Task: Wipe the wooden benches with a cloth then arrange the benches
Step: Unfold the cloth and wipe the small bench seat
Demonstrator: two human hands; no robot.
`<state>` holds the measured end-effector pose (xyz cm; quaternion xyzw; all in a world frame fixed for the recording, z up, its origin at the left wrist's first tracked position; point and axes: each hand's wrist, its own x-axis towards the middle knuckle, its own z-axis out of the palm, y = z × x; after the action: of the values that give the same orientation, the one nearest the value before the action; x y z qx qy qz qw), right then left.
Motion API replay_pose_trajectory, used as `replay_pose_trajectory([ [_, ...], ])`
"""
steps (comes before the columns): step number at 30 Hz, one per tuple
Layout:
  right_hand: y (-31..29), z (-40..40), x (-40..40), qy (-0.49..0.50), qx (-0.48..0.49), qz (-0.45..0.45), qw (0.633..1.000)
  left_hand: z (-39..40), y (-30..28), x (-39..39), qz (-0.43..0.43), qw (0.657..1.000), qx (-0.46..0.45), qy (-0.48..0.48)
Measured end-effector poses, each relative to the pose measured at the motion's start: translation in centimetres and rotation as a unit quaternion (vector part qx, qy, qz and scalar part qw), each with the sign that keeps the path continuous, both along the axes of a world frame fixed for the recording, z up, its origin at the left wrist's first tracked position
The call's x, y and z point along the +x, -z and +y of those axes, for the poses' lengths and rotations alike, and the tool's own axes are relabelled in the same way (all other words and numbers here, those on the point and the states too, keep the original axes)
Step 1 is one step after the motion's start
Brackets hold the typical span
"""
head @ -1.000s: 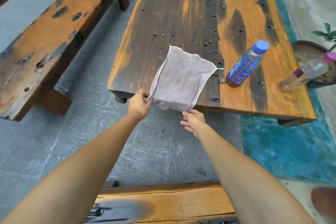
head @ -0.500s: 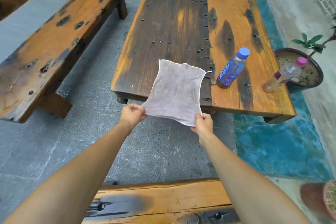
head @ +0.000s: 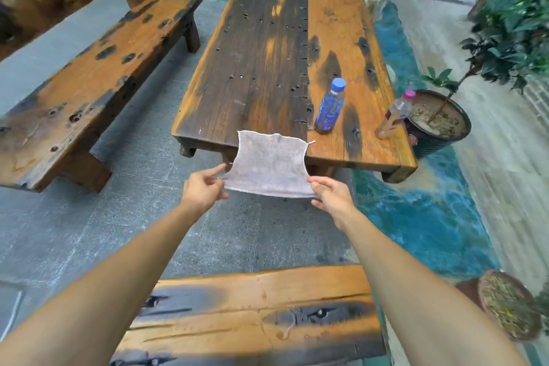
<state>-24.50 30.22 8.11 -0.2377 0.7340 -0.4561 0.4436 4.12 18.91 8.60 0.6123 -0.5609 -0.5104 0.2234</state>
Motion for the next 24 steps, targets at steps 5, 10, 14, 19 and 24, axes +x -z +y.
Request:
replay_pose_trajectory([
  [5, -2.0, 7.2, -1.1, -0.041, -0.009, 0.006, 0.999, 7.4, -2.0, 0.5, -0.086, 0.996, -0.017, 0.024],
  [10, -1.8, 15.8, -2.0, -0.091, 0.045, -0.02, 0.995, 14.9, -2.2, 1.1, -0.222, 0.961, -0.032, 0.162],
  [14, -0.6, 21.9, -2.0, -0.147, 0.082, -0.013, 0.986, 19.5, -0.5, 1.4, -0.252, 0.949, -0.065, 0.18],
  [19, 1.9, 30.7, 0.4, -0.127, 0.103, -0.007, 0.986, 26.7, 3.2, 2.5, -0.23, 0.953, -0.054, 0.19],
  [24, 5.4, 39.7, 2.4, -0.126, 0.165, 0.077, 0.975, 32.9, 5.5, 4.1, -0.237, 0.931, -0.046, 0.275],
])
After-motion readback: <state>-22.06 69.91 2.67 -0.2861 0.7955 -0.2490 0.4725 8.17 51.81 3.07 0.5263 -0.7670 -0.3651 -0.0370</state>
